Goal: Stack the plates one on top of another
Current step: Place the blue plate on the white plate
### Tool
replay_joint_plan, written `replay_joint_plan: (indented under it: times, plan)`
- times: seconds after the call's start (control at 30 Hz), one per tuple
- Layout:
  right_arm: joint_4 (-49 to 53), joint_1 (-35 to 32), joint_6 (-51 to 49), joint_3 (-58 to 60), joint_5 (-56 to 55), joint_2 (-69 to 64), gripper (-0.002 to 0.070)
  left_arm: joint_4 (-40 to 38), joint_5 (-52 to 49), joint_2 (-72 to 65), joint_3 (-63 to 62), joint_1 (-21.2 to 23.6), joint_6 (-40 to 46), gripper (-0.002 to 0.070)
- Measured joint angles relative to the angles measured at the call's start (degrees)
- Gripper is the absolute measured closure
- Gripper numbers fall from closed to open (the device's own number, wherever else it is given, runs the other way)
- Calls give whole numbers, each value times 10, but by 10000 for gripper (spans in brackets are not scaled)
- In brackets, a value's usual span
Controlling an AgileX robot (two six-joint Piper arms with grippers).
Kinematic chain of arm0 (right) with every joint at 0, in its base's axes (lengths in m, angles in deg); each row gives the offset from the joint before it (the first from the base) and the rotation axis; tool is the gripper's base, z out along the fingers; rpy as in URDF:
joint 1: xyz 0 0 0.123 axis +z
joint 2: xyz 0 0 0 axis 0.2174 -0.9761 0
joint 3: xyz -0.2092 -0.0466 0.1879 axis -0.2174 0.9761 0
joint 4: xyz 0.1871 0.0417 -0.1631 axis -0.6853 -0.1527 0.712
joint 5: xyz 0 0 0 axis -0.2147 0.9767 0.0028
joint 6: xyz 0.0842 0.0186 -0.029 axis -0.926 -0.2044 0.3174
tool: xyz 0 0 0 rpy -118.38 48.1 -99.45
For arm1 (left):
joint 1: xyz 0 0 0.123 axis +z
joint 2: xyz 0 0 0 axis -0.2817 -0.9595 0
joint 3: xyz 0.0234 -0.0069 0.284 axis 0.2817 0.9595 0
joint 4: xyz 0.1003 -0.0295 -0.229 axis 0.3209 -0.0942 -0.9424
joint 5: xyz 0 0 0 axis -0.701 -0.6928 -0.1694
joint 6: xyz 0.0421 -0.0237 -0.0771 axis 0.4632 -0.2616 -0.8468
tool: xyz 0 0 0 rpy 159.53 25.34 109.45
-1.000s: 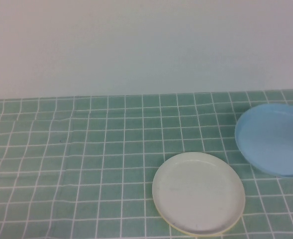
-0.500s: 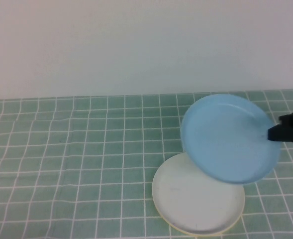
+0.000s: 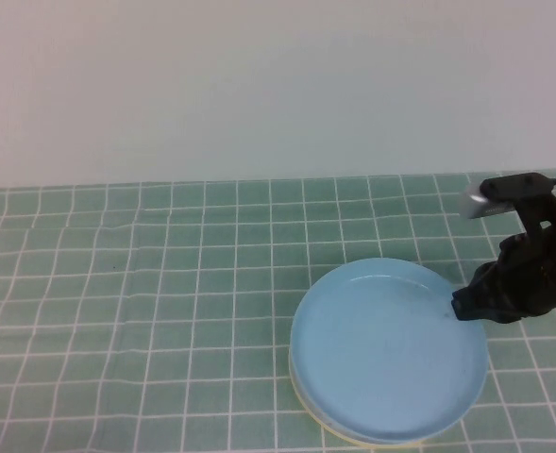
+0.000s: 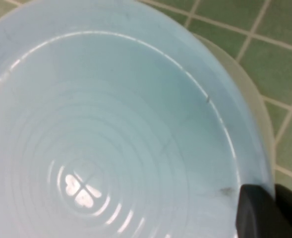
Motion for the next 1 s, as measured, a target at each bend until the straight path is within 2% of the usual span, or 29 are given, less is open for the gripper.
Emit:
replay_joint_plan:
  times: [0.23, 0.77, 1.0]
  plan:
    - [28, 0, -11, 0, -17, -2, 665, 0, 0, 0, 0, 0, 0, 676]
    - [24, 0, 21, -1, -77, -68, 664, 1, 0, 0, 0, 0, 0, 676]
    - [-6, 0, 82, -1, -83, -68, 639, 1, 0, 0, 0, 0, 0, 676]
